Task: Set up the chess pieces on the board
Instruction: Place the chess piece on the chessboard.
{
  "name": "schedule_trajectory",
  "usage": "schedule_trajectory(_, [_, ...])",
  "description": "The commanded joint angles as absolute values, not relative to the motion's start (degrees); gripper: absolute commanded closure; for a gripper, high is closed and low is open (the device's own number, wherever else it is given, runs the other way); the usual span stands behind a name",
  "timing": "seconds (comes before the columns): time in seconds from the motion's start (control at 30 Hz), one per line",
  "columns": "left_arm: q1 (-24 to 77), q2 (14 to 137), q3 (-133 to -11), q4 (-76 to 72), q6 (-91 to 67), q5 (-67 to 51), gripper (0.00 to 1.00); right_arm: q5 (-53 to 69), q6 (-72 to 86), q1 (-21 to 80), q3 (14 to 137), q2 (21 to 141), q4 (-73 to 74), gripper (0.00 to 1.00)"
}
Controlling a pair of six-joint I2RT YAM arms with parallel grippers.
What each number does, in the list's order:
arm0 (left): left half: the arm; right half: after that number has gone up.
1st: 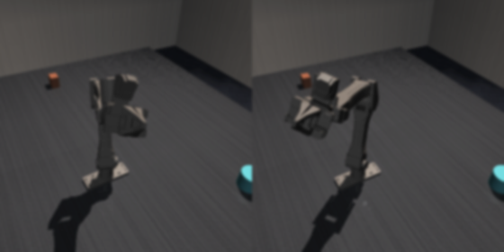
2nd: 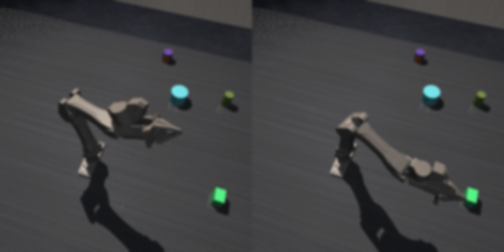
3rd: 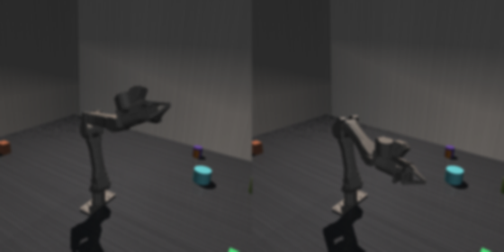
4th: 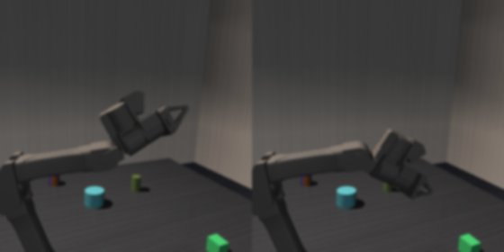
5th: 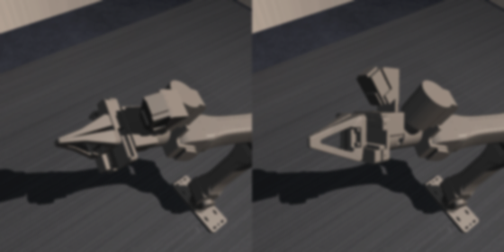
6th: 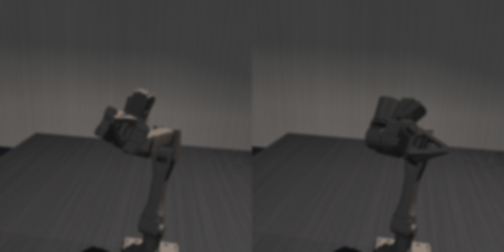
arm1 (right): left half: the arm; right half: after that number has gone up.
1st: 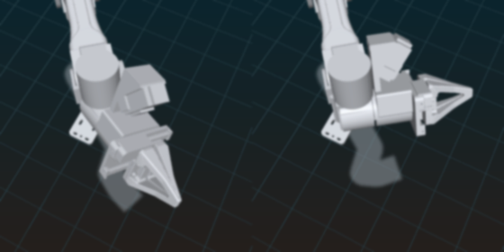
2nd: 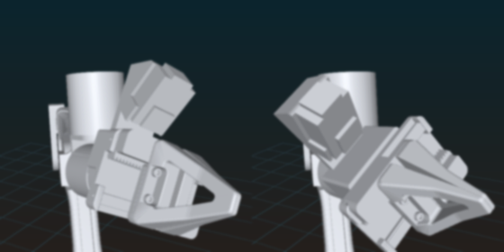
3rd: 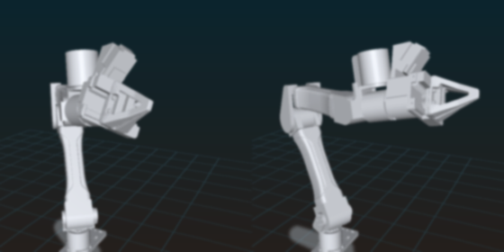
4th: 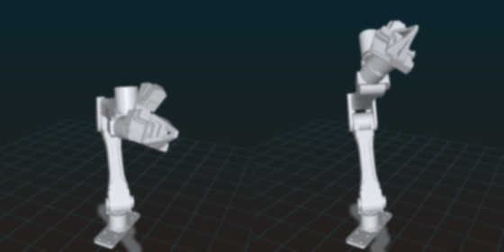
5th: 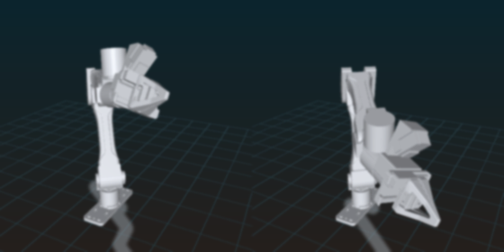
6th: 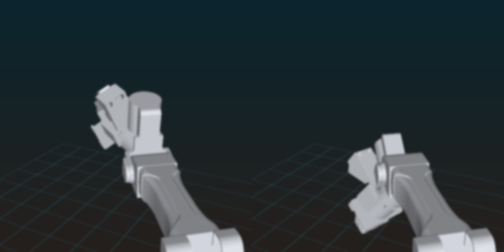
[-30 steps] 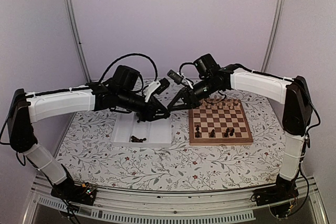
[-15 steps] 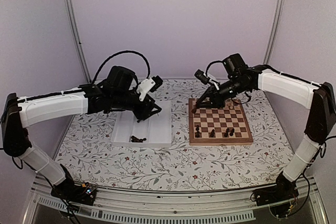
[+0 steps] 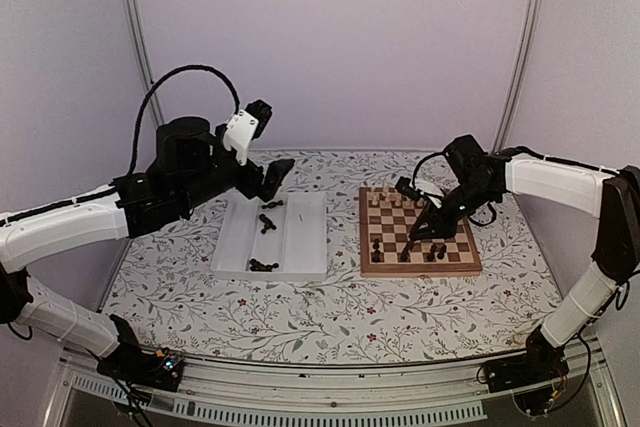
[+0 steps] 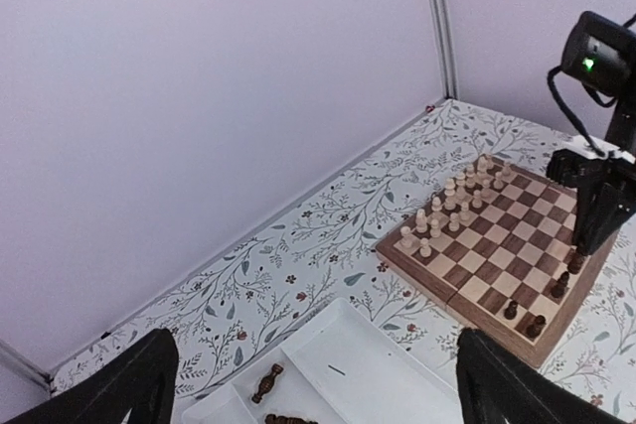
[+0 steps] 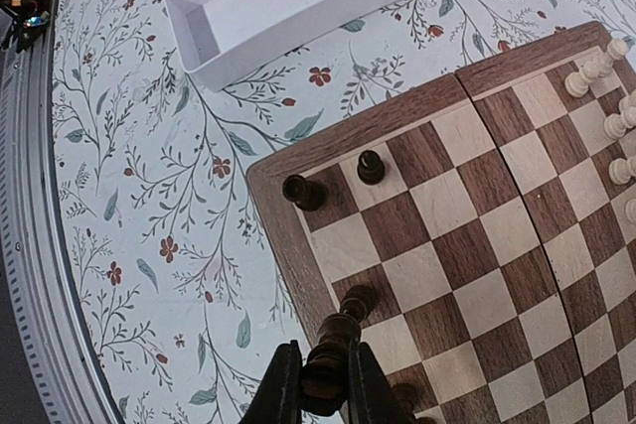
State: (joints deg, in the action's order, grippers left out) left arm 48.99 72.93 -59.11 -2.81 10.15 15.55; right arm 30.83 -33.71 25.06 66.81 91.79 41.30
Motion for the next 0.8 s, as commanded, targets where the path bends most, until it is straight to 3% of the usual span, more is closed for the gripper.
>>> schedule_trajectory(0.0, [42.2,71.1,-53.6,-9.7,5.0,10.0,0.01,26.3,-36.1,25.0,65.8,92.3,41.7,0.93])
schedule_trajectory(0.33, [40.8,72.6,-53.8,-8.4,5.5,2.5,0.1,23.5,-37.8,25.1,65.7,94.4,41.9,0.93])
schedule_trajectory(0.77, [40.8,74.0,-54.9,-6.0,5.1,2.5,0.11,23.5,-38.0,25.1,65.2,97.7,41.6,0.92])
